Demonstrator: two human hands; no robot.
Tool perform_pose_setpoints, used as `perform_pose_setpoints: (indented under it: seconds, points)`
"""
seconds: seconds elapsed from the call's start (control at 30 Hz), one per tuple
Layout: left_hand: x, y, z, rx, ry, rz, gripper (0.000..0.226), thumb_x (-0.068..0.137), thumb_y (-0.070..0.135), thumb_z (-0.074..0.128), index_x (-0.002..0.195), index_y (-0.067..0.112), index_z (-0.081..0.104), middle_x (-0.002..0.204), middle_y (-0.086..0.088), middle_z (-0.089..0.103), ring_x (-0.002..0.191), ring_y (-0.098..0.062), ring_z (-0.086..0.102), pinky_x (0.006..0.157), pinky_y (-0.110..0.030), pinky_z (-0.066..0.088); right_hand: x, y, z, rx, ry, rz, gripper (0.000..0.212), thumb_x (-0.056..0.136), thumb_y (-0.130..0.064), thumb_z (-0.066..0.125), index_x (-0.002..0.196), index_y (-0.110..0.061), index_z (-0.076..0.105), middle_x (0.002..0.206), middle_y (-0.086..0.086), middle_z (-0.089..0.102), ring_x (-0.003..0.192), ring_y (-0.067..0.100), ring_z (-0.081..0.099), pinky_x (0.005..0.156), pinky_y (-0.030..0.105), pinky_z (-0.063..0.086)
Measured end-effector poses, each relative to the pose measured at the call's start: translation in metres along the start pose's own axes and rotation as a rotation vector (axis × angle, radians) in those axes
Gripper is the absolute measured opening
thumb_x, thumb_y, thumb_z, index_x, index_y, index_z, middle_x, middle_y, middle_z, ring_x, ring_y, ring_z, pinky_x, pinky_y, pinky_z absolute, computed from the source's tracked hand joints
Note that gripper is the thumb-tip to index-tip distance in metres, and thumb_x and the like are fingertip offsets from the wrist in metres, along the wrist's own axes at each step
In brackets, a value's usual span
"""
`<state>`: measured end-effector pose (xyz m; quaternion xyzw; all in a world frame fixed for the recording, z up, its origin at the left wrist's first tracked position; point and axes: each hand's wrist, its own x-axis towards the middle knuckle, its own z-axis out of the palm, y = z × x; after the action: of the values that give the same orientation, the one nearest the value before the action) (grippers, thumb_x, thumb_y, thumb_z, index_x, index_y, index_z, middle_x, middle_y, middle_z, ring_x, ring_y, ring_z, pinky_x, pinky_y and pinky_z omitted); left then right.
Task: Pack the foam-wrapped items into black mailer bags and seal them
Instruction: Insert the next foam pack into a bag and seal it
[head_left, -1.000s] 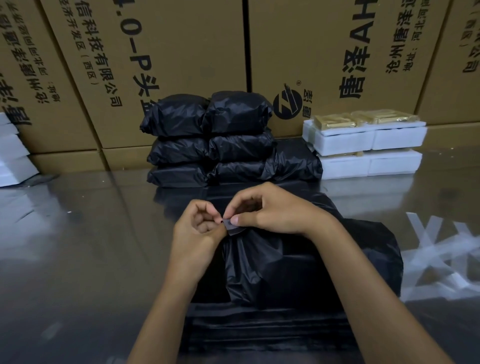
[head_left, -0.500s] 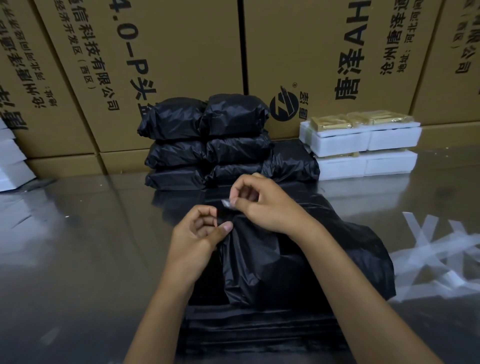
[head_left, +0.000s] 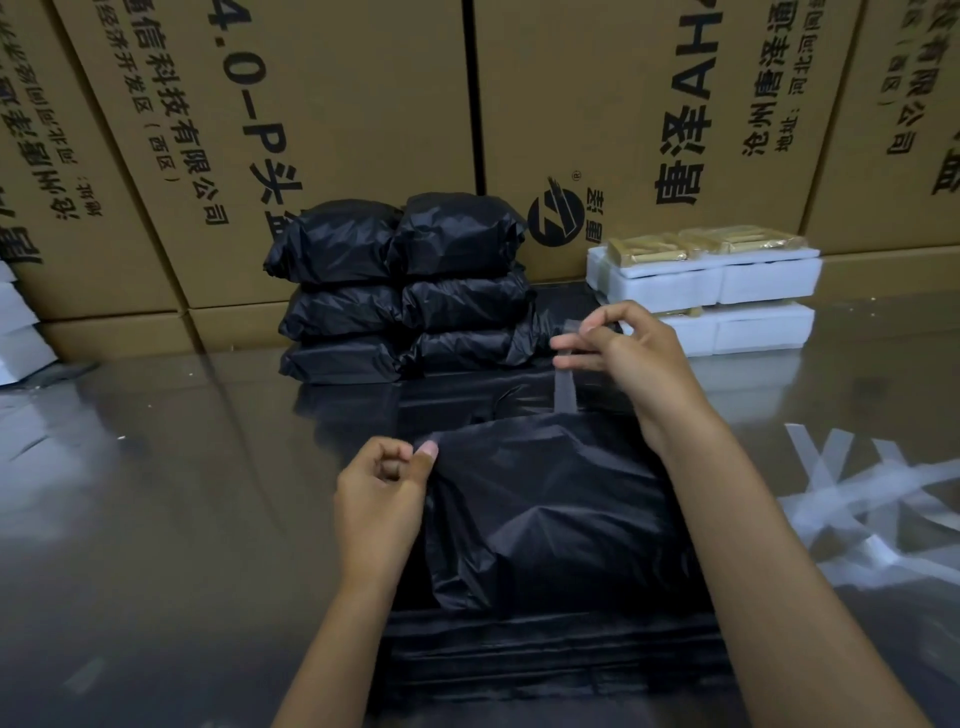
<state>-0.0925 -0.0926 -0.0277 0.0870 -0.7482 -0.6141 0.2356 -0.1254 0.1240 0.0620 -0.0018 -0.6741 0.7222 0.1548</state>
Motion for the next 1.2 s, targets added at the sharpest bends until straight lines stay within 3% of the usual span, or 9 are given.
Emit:
perform_pose_setpoints:
  seconds: [0.17, 0.37, 0.47, 0.57, 0.7, 0.87, 0.97, 1.1, 1.2]
  points:
    - [-0.02, -0.003, 0.012, 0.647, -0.052, 0.09, 0.026, 0.088, 0.045, 0.065, 0.07, 0.03, 0.054, 0.074, 0.012, 0.058, 0.085, -0.015, 0.056, 0.078, -0.035, 0.028, 0.005, 0.01, -0.03, -0.174, 0.095, -0.053, 0.02, 0.096, -0.003, 0.049, 0.084, -0.018, 0.054, 0.085, 0.0, 0.077, 0.078, 0.011, 0.073, 0.054, 0.005, 0.044]
    - [-0.031, -0.01, 0.025, 0.878, -0.158, 0.164, 0.034, 0.09, 0.062, 0.051, 0.099, 0.031, 0.041, 0.098, 0.012, 0.051, 0.105, -0.016, 0.047, 0.087, -0.036, 0.032, 0.003, 0.03, -0.076, -0.498, 0.203, -0.12, 0.012, 0.094, -0.011, 0.049, 0.087, -0.02, 0.054, 0.089, -0.005, 0.077, 0.086, 0.017, 0.068, 0.067, 0.028, 0.045]
    - [-0.03, -0.01, 0.02, 0.775, -0.159, 0.205, 0.033, 0.09, 0.047, 0.063, 0.101, 0.026, 0.041, 0.095, 0.007, 0.051, 0.101, -0.019, 0.048, 0.087, -0.036, 0.039, -0.005, 0.042, -0.105, -0.772, 0.196, -0.21, 0.009, 0.098, -0.015, 0.05, 0.09, -0.02, 0.052, 0.095, 0.0, 0.075, 0.089, 0.022, 0.066, 0.067, 0.031, 0.046]
    - [-0.03, 0.0, 0.018, 0.422, -0.238, 0.288, 0.011, 0.093, 0.02, 0.064, 0.098, 0.022, 0.054, 0.093, 0.006, 0.055, 0.09, -0.012, 0.055, 0.074, -0.026, 0.042, -0.018, 0.056, -0.138, -0.977, 0.227, -0.256, 0.005, 0.095, -0.009, 0.054, 0.095, -0.013, 0.054, 0.093, 0.009, 0.072, 0.092, 0.037, 0.067, 0.078, 0.041, 0.05]
    - [-0.039, 0.023, 0.025, 0.113, -0.441, 0.107, 0.012, 0.094, 0.047, 0.057, 0.105, 0.043, 0.061, 0.108, 0.02, 0.062, 0.097, 0.003, 0.06, 0.077, -0.017, 0.046, -0.034, 0.073, -0.176, -1.131, 0.315, -0.201, 0.007, 0.092, -0.004, 0.055, 0.097, -0.008, 0.058, 0.087, 0.019, 0.071, 0.079, 0.042, 0.065, 0.076, 0.044, 0.047]
    - [-0.056, 0.033, 0.037, 0.022, -0.545, -0.082, 0.048, 0.079, 0.06, 0.068, 0.122, 0.054, 0.045, 0.134, 0.018, 0.045, 0.121, -0.012, 0.053, 0.102, -0.043, 0.048, -0.044, 0.083, -0.204, -1.153, 0.468, -0.027, 0.012, 0.099, -0.013, 0.047, 0.102, -0.006, 0.057, 0.092, 0.025, 0.07, 0.094, 0.043, 0.063, 0.091, 0.045, 0.037]
    - [-0.058, 0.037, 0.04, 0.029, -0.513, -0.081, 0.057, 0.078, 0.054, 0.074, 0.126, 0.053, 0.042, 0.137, 0.018, 0.041, 0.123, -0.011, 0.049, 0.104, -0.041, 0.047, -0.047, 0.079, -0.21, -1.09, 0.61, 0.015, 0.016, 0.098, -0.013, 0.046, 0.101, -0.005, 0.06, 0.096, 0.026, 0.069, 0.099, 0.044, 0.061, 0.097, 0.046, 0.034]
    - [-0.059, 0.041, 0.045, 0.024, -0.467, -0.012, 0.059, 0.08, 0.037, 0.079, 0.124, 0.053, 0.042, 0.132, 0.017, 0.043, 0.109, 0.0, 0.053, 0.084, -0.025, 0.05, -0.053, 0.07, -0.208, -1.167, 0.621, 0.14, 0.03, 0.091, -0.012, 0.055, 0.118, -0.004, 0.064, 0.122, 0.028, 0.061, 0.121, 0.041, 0.047, 0.102, 0.047, 0.032]
    - [-0.059, 0.04, 0.048, 0.059, -0.464, 0.043, 0.06, 0.08, 0.035, 0.079, 0.124, 0.054, 0.042, 0.132, 0.02, 0.042, 0.117, -0.004, 0.05, 0.09, -0.028, 0.049, -0.059, 0.057, -0.186, -1.167, 0.632, -0.032, 0.036, 0.091, -0.015, 0.06, 0.125, -0.003, 0.062, 0.126, 0.026, 0.054, 0.121, 0.041, 0.044, 0.101, 0.05, 0.036]
